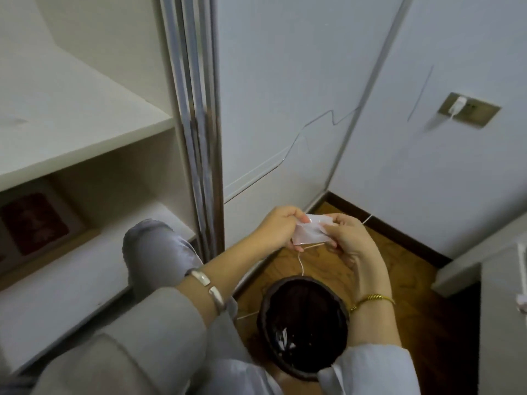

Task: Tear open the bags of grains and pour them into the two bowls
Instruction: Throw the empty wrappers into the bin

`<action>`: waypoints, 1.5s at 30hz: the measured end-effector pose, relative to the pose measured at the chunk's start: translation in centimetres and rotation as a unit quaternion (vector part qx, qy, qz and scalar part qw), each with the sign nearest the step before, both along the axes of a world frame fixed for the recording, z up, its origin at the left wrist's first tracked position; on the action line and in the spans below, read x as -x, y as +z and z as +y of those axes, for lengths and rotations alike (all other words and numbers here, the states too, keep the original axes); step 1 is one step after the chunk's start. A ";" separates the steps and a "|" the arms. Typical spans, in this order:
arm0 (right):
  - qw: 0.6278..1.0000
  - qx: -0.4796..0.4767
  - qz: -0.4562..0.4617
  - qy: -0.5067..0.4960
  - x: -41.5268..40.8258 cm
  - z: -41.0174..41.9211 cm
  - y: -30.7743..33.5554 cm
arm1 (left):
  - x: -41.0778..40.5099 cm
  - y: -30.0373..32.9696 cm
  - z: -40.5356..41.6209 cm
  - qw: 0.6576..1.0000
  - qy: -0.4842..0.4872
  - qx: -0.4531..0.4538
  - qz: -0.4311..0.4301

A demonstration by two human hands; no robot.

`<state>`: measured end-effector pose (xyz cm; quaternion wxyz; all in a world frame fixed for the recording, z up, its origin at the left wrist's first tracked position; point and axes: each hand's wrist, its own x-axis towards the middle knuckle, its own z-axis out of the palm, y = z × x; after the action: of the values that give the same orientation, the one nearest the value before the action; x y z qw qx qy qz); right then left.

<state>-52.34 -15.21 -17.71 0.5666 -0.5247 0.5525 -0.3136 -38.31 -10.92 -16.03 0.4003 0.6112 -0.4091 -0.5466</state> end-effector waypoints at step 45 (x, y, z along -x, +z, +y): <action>0.901 0.256 0.096 0.336 -27.0 4.4 15.4 | -23.2 13.3 9.1 0.945 0.214 0.108 -0.221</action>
<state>-25.37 -10.82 -2.27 0.4285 -0.8339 0.2959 -0.1830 -15.14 -1.83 -2.77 0.4705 0.7432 -0.4036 -0.2519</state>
